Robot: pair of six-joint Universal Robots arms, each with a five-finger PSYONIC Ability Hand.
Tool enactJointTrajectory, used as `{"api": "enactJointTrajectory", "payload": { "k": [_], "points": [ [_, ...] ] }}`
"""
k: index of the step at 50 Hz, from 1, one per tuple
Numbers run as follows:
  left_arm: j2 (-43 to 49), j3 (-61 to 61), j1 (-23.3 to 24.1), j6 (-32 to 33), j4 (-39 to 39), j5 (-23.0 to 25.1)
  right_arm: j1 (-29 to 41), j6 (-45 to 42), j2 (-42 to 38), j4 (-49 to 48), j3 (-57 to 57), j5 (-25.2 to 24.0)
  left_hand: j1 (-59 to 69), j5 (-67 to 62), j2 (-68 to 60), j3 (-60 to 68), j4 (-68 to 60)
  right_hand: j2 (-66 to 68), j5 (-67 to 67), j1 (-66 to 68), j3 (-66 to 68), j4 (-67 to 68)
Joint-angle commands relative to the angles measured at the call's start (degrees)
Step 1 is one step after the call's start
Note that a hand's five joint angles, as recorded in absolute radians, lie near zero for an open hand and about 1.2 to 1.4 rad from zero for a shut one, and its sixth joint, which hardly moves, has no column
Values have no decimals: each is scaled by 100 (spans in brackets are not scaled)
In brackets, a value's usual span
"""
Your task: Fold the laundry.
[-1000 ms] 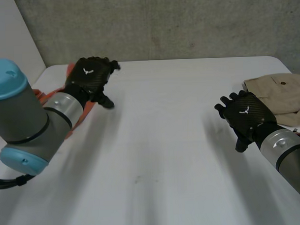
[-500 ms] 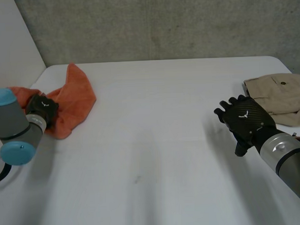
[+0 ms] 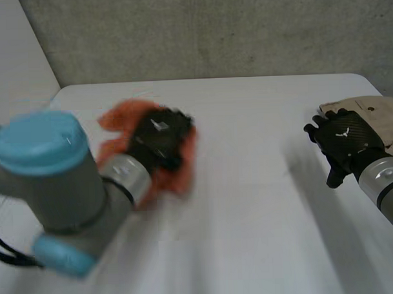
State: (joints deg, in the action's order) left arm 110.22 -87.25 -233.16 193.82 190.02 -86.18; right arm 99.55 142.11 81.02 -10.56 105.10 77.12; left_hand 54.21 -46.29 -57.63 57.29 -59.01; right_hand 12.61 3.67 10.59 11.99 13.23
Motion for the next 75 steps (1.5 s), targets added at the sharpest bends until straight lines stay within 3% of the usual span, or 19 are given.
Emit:
{"api": "enactJointTrajectory", "payload": {
  "k": [1, 4, 11, 17, 20, 40, 51, 54, 57, 58, 59, 61, 66, 75],
  "points": [
    [-9, -459, 623, 296, -667, 119, 29, 37, -7, 36, -42, -21, -4421, 4629, 4763, -4729, 4901, -261, -367, -59, -199, -323],
    [-53, -407, 561, 525, -694, 5, 73, 37, -25, 62, -86, -100, -4421, 4629, 4763, -4729, 4901, -261, -367, -59, -199, -323],
    [-439, -389, -317, 763, -668, -680, 143, -7, -78, 185, -376, -320, -4421, 4629, 4763, -4729, 4901, -261, -367, -59, -199, -323],
    [-501, -547, -704, 745, -703, -936, 714, 10, -445, 1036, -955, -1066, -4399, 4608, 4741, -4707, 4880, -261, -367, -59, -199, -323],
    [-492, -775, -792, 745, -712, -1023, 898, -42, -613, 1353, -1175, -1216, -4215, 4424, 4557, -4523, 4696, -261, -367, -59, -199, -323],
    [78, -1171, -714, 754, -677, -1050, 1866, -25, -2020, 1530, -2441, -1182, -3693, 3902, 4035, -4001, 4174, -261, -367, -59, -199, -323],
    [448, -1189, -450, 772, -712, -1103, 2068, -305, -2810, 1522, -2916, -752, -2367, 2575, 2709, -2675, 2847, -205, -311, -3, -143, -267],
    [483, -1189, -406, 789, -712, -1103, 2077, -464, -2969, 1521, -3004, -646, -1258, 1467, 1600, -1566, 1739, 368, 262, 570, 430, 306],
    [510, -1189, -388, 789, -712, -1103, 2077, -605, -3110, 1521, -3066, -540, 844, -635, -502, 536, -363, 2028, 1922, 2231, 2090, 1967],
    [510, -1189, -380, 798, -703, -1103, 2068, -622, -3127, 1530, -3074, -505, 1415, -1207, -1073, 1107, -935, 2801, 2695, 3003, 2863, 2739],
    [518, -1189, -353, 816, -694, -1094, 2059, -631, -3119, 1522, -3075, -453, 2568, -2359, -2226, 2260, -2087, 4674, 4568, 4876, 4736, 4612],
    [492, -1163, -292, 824, -685, -1103, 2042, -623, -3066, 1530, -3075, -400, 2579, -2371, -2237, 2271, -2099, 6728, 6622, 6931, 6790, 6666],
    [238, -908, -90, 842, -668, -1199, 2024, -517, -2453, 1513, -2987, -268, 2579, -2371, -2237, 2271, -2099, 6739, 6633, 6941, 6801, 6677],
    [-1748, 366, 60, 816, -378, -1489, 1954, 194, -668, 1521, -3408, -241, 2579, -2371, -2237, 2271, -2099, 6739, 6633, 6941, 6801, 6677]
  ]
}}
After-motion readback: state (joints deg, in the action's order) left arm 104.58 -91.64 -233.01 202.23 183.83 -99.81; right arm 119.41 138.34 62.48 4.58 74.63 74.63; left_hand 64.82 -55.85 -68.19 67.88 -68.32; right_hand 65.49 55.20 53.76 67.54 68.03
